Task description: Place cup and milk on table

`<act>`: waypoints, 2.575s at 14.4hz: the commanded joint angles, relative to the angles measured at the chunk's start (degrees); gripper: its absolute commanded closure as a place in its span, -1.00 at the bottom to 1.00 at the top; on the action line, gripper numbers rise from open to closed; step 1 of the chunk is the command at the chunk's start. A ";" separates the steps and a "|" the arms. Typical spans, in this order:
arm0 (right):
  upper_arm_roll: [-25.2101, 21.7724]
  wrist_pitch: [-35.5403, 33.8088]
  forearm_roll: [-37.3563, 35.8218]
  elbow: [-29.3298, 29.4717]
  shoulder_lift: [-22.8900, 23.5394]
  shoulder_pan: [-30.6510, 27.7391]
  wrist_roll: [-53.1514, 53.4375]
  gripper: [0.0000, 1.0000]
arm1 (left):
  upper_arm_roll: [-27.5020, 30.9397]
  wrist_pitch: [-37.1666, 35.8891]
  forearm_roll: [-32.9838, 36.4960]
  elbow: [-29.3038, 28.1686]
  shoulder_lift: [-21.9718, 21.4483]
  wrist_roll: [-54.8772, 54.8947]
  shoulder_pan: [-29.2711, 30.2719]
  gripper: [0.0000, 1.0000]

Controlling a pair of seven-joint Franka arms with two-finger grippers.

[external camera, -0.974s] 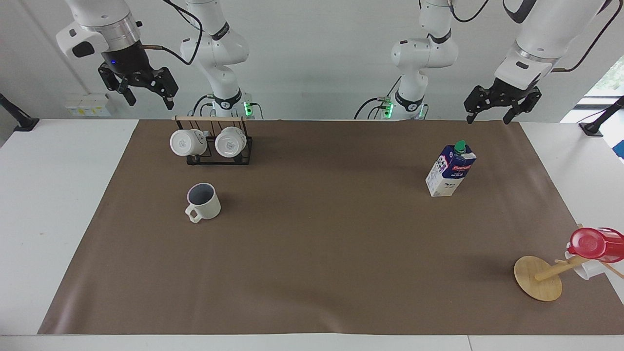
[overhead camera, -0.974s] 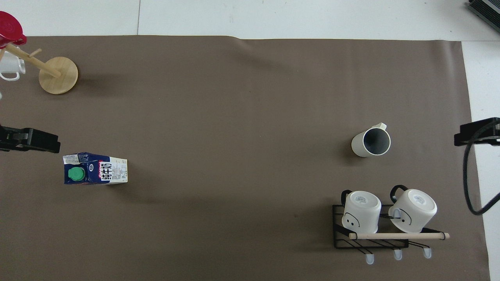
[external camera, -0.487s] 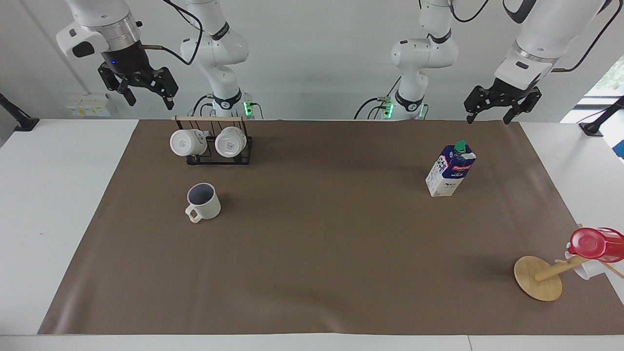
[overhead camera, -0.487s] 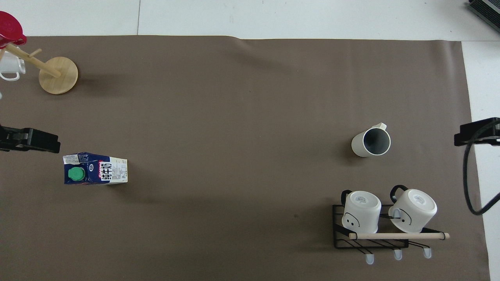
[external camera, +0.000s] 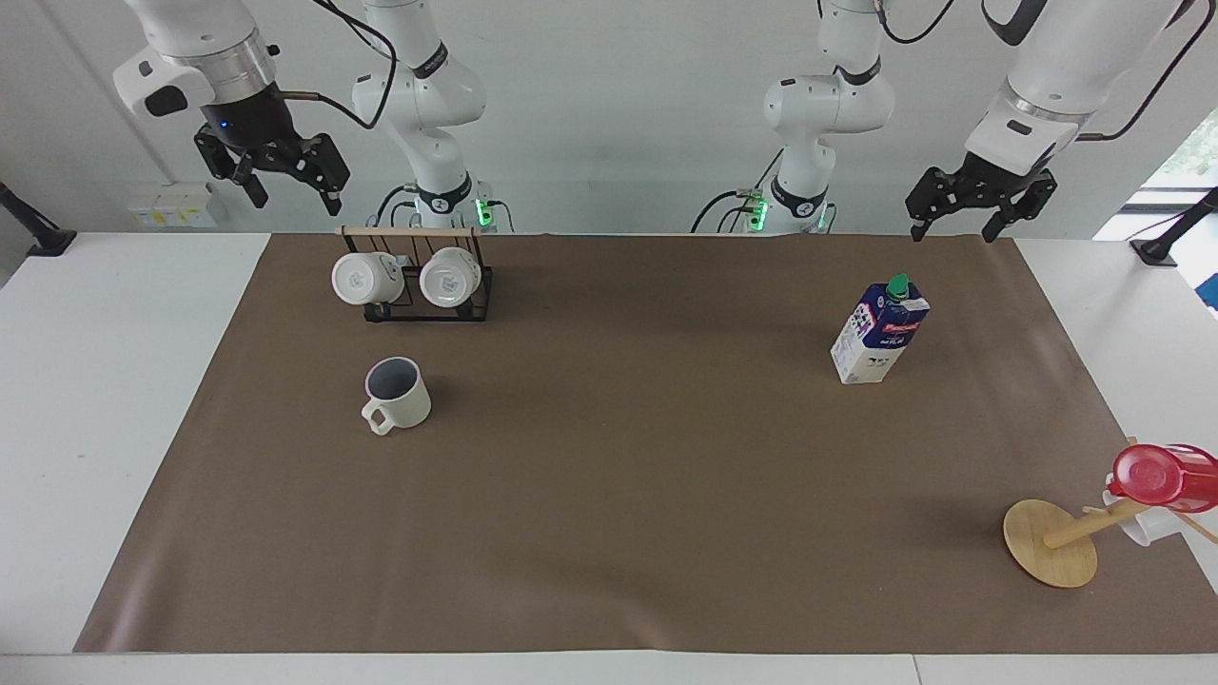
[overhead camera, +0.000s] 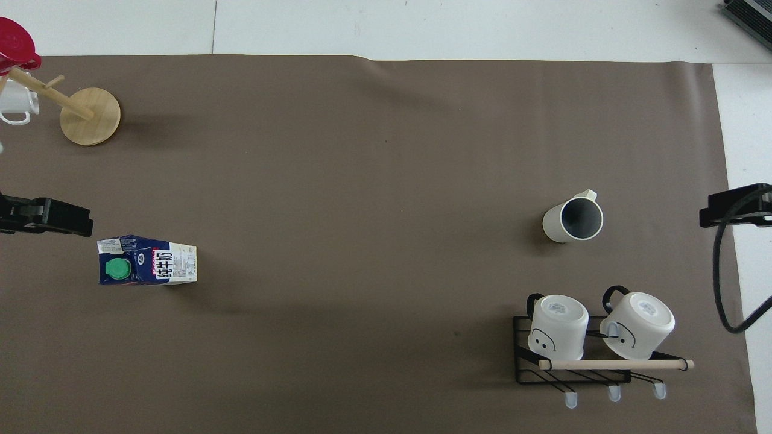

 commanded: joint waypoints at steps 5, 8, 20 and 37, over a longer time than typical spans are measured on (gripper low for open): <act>1.00 12.69 0.73 -10.70 -1.05 2.28 -1.02 -1.00 | -0.51 0.47 -0.30 -0.90 -1.01 0.10 0.92 -1.00; 1.00 19.28 0.81 -14.74 0.35 4.83 -0.93 -1.00 | -0.51 0.47 -0.30 -0.90 -1.01 0.10 0.92 -1.00; 0.91 42.94 0.81 -29.87 10.99 6.24 -2.87 -1.00 | -0.51 0.47 -0.30 -0.90 -1.01 0.01 1.01 -1.00; 0.91 46.81 1.86 -32.24 14.07 5.36 -0.51 1.00 | -0.51 0.47 -0.30 -0.90 -1.01 0.10 0.92 -1.00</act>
